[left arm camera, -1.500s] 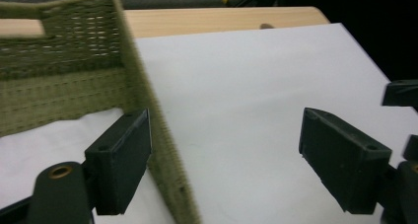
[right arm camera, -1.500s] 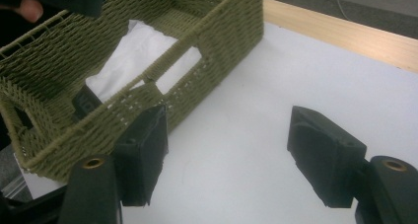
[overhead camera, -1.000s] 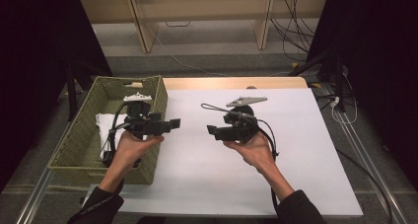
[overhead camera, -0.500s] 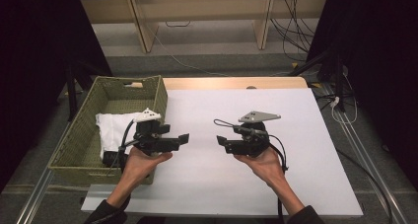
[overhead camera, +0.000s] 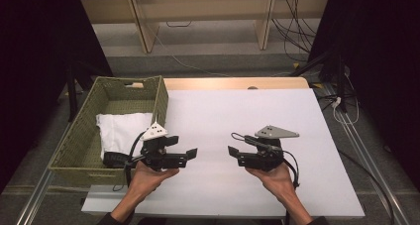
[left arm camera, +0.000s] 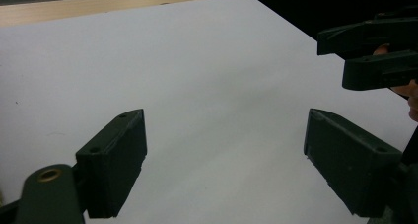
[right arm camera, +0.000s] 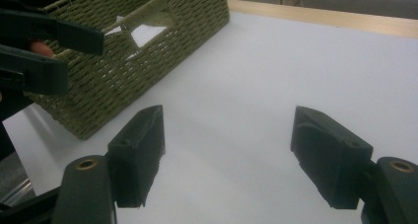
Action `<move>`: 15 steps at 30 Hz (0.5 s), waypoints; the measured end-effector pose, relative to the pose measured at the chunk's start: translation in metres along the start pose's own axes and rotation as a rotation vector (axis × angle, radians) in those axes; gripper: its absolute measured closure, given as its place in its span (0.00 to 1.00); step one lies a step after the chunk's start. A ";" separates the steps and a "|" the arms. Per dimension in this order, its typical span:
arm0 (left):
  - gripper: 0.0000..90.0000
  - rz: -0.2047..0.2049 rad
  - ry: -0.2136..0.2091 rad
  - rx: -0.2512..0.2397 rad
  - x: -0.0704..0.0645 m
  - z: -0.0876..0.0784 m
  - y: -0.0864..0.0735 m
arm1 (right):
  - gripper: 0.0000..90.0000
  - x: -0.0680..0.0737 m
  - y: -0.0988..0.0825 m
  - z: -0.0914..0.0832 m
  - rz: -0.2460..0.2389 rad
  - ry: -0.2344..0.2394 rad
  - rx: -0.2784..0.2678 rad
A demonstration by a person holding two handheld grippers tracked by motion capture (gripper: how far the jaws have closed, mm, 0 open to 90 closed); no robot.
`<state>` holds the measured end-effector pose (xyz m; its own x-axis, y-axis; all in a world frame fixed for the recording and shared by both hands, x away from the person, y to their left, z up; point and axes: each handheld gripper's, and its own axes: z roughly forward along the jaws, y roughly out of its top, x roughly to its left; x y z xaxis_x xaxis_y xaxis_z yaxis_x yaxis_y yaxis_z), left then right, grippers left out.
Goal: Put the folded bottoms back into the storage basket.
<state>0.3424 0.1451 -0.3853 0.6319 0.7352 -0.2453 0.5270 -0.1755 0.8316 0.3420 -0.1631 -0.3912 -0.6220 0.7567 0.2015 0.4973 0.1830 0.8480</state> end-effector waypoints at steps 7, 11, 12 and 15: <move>0.18 -0.003 0.000 -0.018 0.000 -0.003 -0.013 | 0.32 -0.006 -0.013 -0.017 0.025 -0.005 -0.041; 0.18 -0.007 -0.007 -0.032 0.000 -0.004 -0.021 | 0.31 -0.008 -0.021 -0.026 0.038 -0.008 -0.055; 0.18 -0.011 -0.010 -0.033 -0.001 -0.004 -0.023 | 0.31 -0.009 -0.023 -0.028 0.042 -0.010 -0.059; 0.18 -0.006 -0.012 -0.023 -0.001 -0.004 -0.028 | 0.30 -0.009 -0.030 -0.031 0.044 -0.008 -0.060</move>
<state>0.3248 0.1523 -0.4065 0.6355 0.7285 -0.2557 0.5175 -0.1561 0.8413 0.3138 -0.1946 -0.4032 -0.5958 0.7678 0.2354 0.4865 0.1119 0.8665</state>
